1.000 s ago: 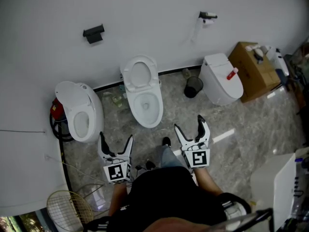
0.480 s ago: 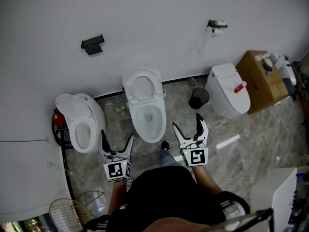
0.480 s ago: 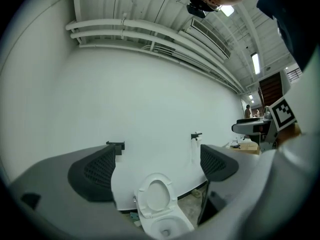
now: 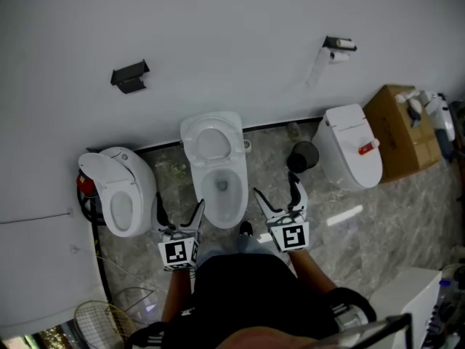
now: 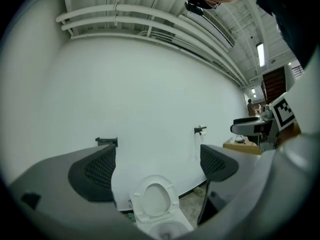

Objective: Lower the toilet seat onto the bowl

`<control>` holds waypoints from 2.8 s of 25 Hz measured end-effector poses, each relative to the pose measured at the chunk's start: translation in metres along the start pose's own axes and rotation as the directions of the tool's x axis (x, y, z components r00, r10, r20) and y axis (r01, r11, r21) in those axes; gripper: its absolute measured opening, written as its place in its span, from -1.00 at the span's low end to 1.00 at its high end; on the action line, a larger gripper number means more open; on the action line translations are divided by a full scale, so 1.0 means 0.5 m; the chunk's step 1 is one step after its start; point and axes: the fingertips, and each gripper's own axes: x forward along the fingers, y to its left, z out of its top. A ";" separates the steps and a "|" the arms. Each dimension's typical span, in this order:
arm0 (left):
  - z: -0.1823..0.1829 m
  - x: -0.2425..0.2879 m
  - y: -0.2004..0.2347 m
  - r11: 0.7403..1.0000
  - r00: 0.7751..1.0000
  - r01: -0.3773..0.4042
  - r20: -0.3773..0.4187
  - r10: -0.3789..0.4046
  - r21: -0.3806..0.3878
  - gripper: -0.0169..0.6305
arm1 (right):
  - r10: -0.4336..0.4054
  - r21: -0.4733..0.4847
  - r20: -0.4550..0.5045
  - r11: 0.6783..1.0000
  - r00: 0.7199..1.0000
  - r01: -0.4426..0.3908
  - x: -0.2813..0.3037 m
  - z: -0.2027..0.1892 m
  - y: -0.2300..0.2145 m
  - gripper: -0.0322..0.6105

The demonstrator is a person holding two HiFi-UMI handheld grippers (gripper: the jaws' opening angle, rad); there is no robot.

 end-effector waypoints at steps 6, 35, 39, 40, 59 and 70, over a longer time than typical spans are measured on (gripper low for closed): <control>-0.117 0.108 0.029 0.998 0.992 0.057 -0.118 -0.054 0.020 0.64 | 0.057 0.007 -0.129 0.998 0.990 -0.056 0.101 -0.105 -0.011 0.38; -0.634 0.601 0.150 0.914 0.827 0.373 -0.504 -0.249 0.161 0.63 | 0.201 -0.127 -0.461 0.949 0.864 -0.289 0.632 -0.616 0.046 0.37; -0.678 0.654 0.168 0.910 0.803 0.382 -0.545 -0.243 0.158 0.63 | 0.212 -0.128 -0.507 0.940 0.836 -0.316 0.686 -0.674 0.038 0.37; -0.687 0.667 0.173 0.908 0.796 0.386 -0.556 -0.239 0.162 0.63 | 0.214 -0.136 -0.521 0.935 0.826 -0.328 0.699 -0.687 0.036 0.37; -0.766 0.787 0.214 0.904 0.732 0.362 -0.670 -0.125 0.227 -0.22 | 0.257 -0.245 -0.682 0.802 0.685 -0.545 0.801 -0.822 0.053 -0.27; -0.772 0.792 0.227 0.875 0.726 0.388 -0.681 -0.097 0.289 -0.47 | 0.252 -0.261 -0.684 0.792 0.685 -0.552 0.797 -0.828 0.059 -0.40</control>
